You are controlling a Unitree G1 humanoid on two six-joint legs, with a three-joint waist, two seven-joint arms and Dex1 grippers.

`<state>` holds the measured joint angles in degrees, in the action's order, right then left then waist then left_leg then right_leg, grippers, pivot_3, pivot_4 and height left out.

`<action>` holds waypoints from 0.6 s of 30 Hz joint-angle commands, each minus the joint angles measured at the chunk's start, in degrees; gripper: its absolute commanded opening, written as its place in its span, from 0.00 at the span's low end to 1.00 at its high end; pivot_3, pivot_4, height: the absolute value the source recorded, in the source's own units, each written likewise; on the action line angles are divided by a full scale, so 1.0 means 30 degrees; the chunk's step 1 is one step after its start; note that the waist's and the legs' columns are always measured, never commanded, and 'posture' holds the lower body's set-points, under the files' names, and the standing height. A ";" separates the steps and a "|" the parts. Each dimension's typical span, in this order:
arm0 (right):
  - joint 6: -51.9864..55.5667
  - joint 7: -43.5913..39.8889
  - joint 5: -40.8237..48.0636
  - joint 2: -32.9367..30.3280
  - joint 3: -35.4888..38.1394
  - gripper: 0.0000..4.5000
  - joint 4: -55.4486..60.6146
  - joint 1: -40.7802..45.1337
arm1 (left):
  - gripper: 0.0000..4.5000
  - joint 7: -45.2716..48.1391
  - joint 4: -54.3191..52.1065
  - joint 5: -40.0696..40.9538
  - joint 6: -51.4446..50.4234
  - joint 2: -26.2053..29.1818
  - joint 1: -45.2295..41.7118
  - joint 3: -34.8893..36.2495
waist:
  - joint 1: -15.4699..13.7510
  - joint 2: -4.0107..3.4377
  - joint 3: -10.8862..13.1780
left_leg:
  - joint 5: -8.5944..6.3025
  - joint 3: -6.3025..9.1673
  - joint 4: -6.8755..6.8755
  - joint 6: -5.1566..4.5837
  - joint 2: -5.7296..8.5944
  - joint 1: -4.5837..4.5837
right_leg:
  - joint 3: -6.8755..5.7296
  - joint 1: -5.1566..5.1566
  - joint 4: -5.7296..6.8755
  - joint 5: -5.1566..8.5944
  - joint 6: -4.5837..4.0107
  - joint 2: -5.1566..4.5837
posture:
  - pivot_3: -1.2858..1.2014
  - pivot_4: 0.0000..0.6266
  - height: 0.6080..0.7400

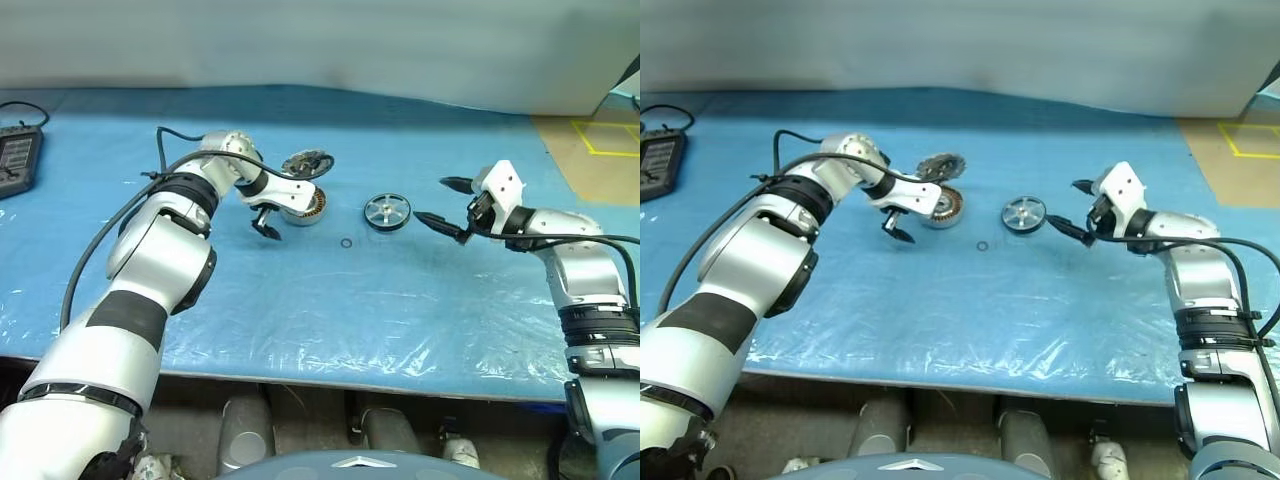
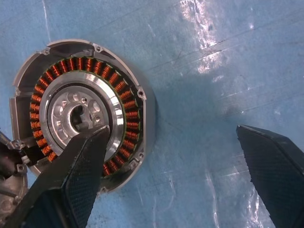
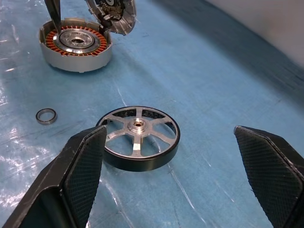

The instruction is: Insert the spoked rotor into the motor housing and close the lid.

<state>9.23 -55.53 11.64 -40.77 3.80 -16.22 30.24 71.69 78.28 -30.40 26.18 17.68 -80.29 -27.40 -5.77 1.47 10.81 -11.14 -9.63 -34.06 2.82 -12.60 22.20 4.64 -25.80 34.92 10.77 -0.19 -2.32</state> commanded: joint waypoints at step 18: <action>0.0672 -0.0083 0.0389 -0.0235 0.0464 1.00 0.1849 -0.0408 | 1.00 -0.2557 0.0119 -0.1178 -0.1160 -0.0726 -0.0261 -0.0103 | 0.0009 -0.0001 0.0004 | 0.0000 0.0025 0.0001 0.0000 0.0024 -0.0002 | -0.0005 0.0020 -0.0021 -0.0001 0.0002 -0.0016 | 0.52 0.24 1.00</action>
<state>11.45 -56.00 11.64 -40.77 3.80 -12.94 28.69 64.47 78.73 -33.78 22.58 15.66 -80.80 -27.39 -5.74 1.46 10.82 -11.14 -9.56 -34.05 2.82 -12.52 22.20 4.62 -25.74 34.85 10.77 -0.18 -2.37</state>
